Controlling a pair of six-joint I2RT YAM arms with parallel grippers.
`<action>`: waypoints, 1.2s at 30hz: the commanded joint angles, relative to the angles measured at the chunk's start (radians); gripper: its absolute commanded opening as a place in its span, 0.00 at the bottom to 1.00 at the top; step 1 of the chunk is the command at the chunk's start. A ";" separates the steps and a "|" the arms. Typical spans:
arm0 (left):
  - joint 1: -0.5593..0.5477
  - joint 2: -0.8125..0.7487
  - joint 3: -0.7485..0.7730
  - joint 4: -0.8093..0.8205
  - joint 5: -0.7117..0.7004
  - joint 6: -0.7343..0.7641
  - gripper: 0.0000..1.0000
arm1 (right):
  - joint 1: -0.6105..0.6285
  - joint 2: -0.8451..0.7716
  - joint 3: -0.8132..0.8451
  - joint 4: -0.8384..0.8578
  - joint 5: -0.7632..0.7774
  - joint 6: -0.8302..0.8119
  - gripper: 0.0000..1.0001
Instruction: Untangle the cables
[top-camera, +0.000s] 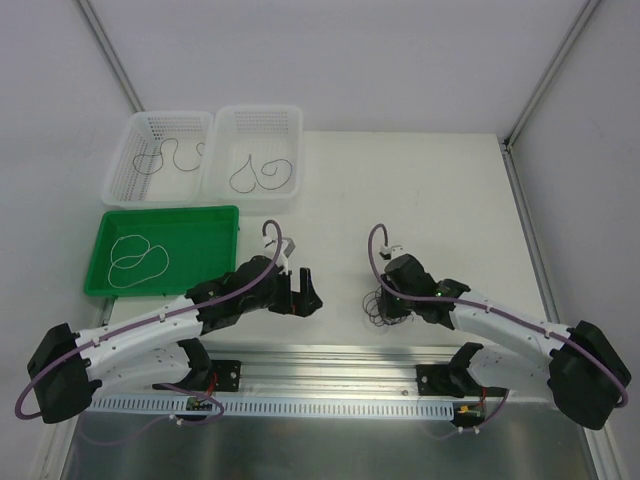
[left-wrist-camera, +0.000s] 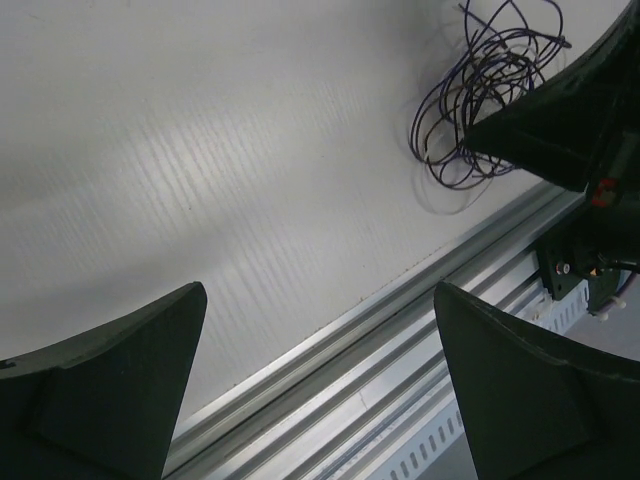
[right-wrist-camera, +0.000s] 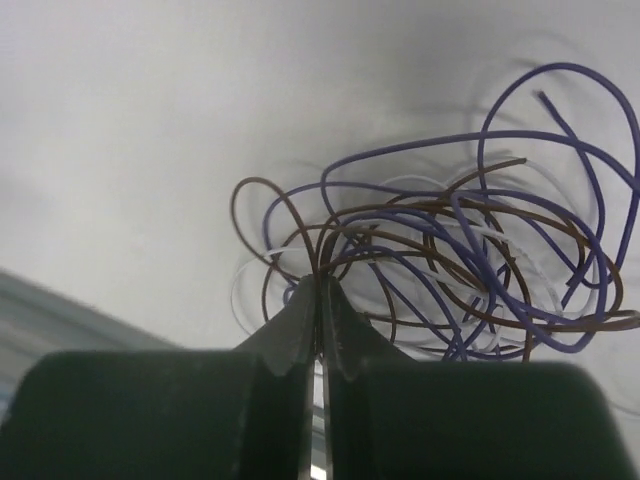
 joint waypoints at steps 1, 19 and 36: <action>-0.005 -0.040 -0.009 0.024 -0.074 -0.037 0.99 | 0.073 0.014 0.096 0.104 -0.151 -0.091 0.01; -0.037 0.061 0.046 0.023 -0.075 -0.064 0.97 | 0.178 -0.089 0.244 -0.109 0.083 -0.038 0.68; -0.183 0.559 0.412 -0.043 -0.198 0.018 0.87 | -0.029 -0.210 0.081 -0.283 0.296 0.154 0.73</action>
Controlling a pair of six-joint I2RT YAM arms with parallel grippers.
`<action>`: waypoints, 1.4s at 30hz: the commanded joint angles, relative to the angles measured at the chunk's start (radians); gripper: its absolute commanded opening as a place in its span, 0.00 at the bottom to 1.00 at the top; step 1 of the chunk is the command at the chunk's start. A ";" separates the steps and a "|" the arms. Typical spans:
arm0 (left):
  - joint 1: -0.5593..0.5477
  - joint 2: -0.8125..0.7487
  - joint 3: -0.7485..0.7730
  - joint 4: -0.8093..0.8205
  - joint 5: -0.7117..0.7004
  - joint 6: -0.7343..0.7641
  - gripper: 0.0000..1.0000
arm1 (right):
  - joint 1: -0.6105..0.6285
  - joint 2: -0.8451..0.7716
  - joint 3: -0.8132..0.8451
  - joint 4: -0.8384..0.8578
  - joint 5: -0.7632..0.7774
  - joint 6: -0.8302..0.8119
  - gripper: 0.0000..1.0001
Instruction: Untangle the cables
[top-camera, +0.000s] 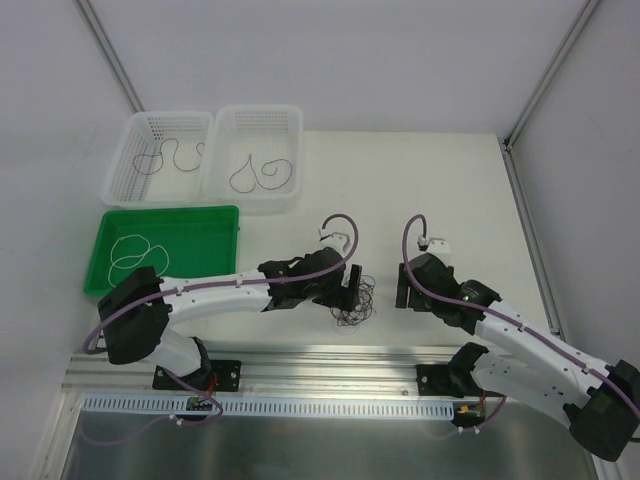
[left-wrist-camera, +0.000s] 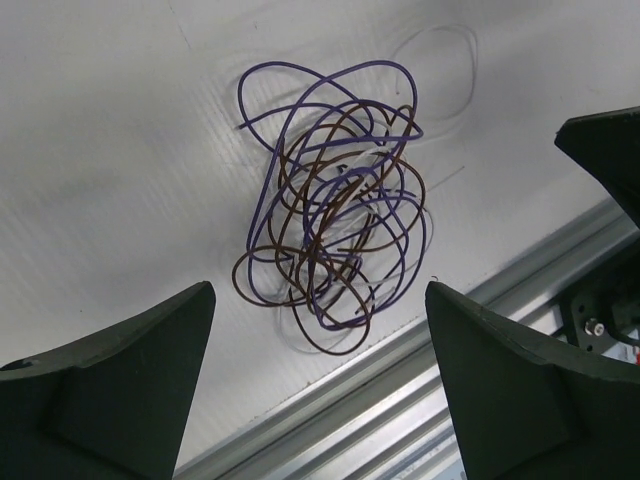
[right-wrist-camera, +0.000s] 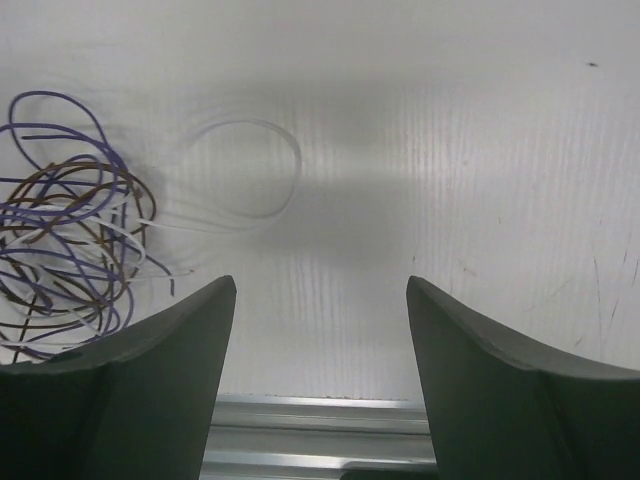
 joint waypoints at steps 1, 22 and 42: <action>-0.033 0.074 0.074 -0.040 -0.069 0.018 0.86 | -0.043 0.004 -0.027 0.042 -0.027 0.033 0.73; -0.082 0.093 0.043 -0.054 -0.106 0.046 0.00 | -0.051 0.112 -0.106 0.396 -0.340 -0.157 0.72; -0.080 -0.033 -0.040 -0.006 -0.077 0.103 0.00 | -0.032 0.347 -0.145 0.666 -0.615 -0.381 0.56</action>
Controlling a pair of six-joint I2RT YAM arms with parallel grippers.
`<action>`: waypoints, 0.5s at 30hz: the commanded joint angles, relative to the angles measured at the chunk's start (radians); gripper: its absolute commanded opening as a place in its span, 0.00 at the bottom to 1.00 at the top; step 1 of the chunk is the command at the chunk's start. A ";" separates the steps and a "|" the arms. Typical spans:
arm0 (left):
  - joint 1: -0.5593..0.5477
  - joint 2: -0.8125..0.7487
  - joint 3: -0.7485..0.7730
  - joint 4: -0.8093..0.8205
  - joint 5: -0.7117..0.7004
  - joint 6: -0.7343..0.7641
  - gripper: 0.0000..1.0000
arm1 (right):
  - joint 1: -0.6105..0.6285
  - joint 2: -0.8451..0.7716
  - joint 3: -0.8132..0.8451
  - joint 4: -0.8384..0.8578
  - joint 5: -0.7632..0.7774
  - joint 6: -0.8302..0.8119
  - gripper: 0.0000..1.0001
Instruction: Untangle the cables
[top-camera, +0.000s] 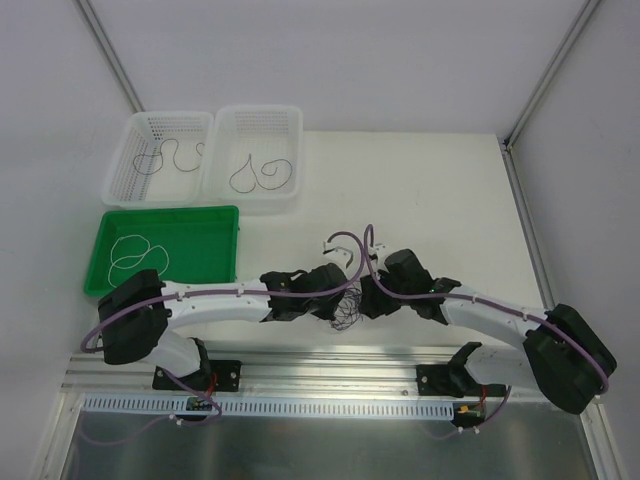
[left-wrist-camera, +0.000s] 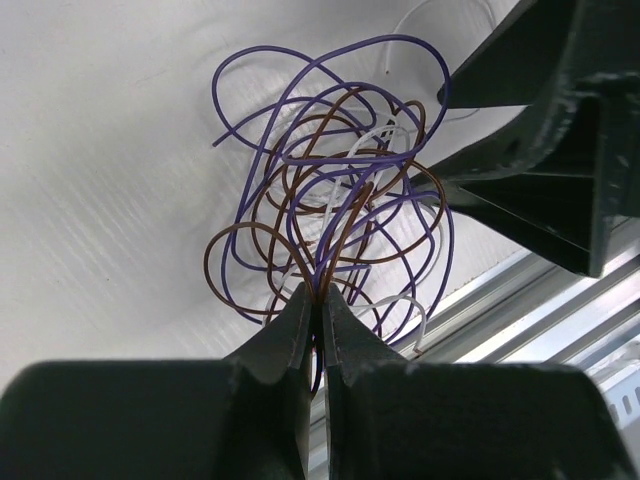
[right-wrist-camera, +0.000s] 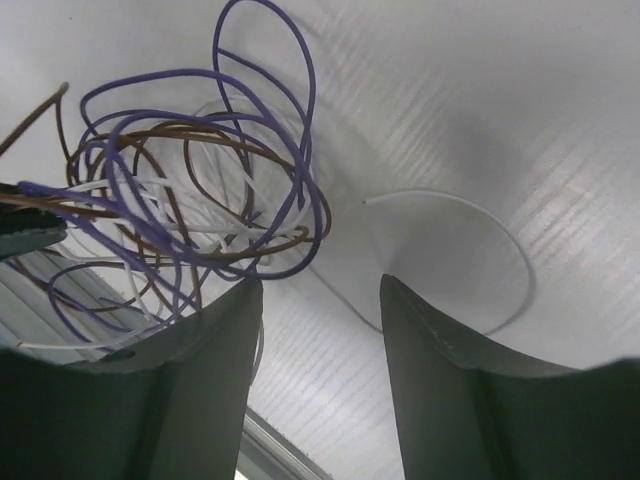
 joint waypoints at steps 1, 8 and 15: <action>-0.004 -0.051 -0.012 0.025 -0.003 0.017 0.00 | 0.003 0.066 -0.016 0.114 -0.041 -0.030 0.53; 0.041 -0.122 -0.075 0.020 -0.024 0.008 0.00 | 0.003 0.020 -0.005 0.073 -0.015 -0.031 0.01; 0.219 -0.265 -0.211 -0.001 0.005 -0.054 0.00 | -0.012 -0.328 0.088 -0.271 0.231 -0.008 0.01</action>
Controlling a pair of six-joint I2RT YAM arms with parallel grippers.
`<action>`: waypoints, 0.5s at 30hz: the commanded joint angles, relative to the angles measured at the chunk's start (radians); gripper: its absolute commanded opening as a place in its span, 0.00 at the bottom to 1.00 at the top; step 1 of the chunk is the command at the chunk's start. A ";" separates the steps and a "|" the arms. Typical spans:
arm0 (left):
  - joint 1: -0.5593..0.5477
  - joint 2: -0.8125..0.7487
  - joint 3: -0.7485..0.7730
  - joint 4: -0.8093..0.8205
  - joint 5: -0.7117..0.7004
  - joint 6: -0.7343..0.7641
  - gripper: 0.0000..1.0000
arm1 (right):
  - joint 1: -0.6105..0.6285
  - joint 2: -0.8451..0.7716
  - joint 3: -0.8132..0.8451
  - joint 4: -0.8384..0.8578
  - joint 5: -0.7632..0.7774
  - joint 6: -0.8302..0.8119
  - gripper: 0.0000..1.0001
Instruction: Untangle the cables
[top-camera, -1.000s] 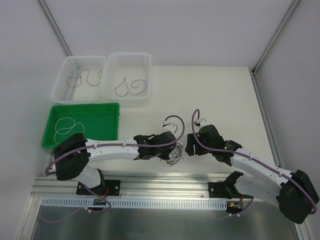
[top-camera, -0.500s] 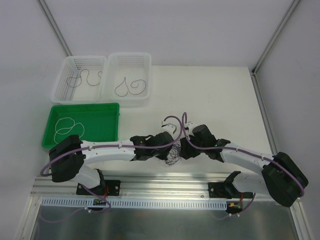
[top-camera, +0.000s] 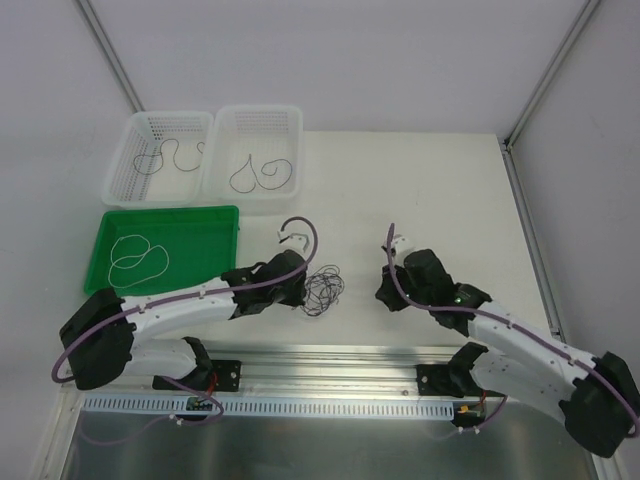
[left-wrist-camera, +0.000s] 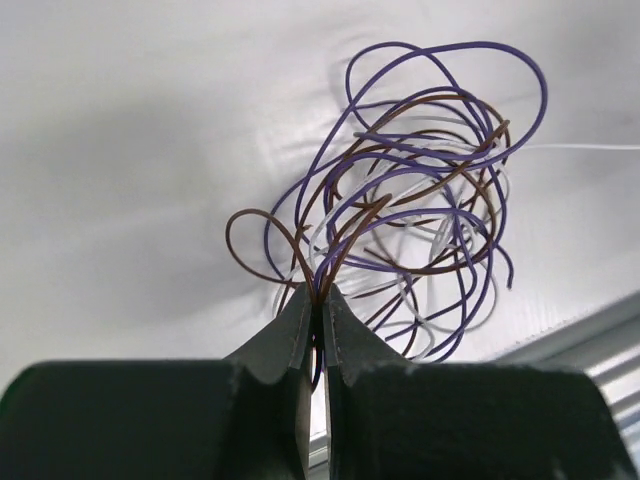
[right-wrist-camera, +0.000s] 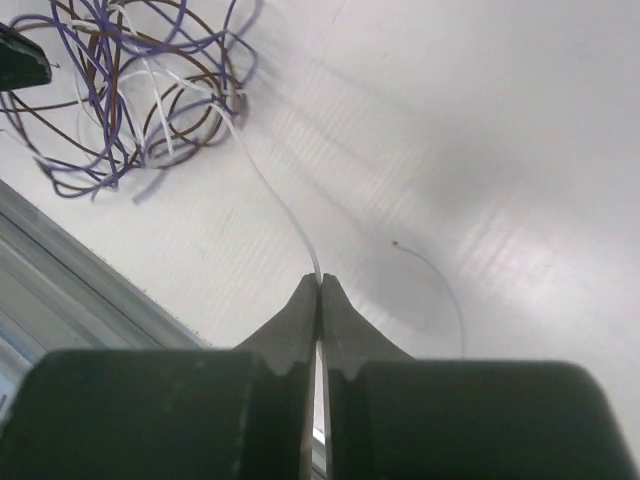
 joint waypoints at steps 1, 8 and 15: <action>0.089 -0.095 -0.073 -0.014 0.009 -0.045 0.00 | -0.021 -0.178 0.109 -0.242 0.193 0.009 0.01; 0.217 -0.321 -0.136 -0.064 -0.023 -0.044 0.00 | -0.142 -0.406 0.359 -0.566 0.445 0.065 0.01; 0.267 -0.290 -0.117 -0.153 -0.077 -0.030 0.00 | -0.150 -0.505 0.593 -0.668 0.586 0.086 0.01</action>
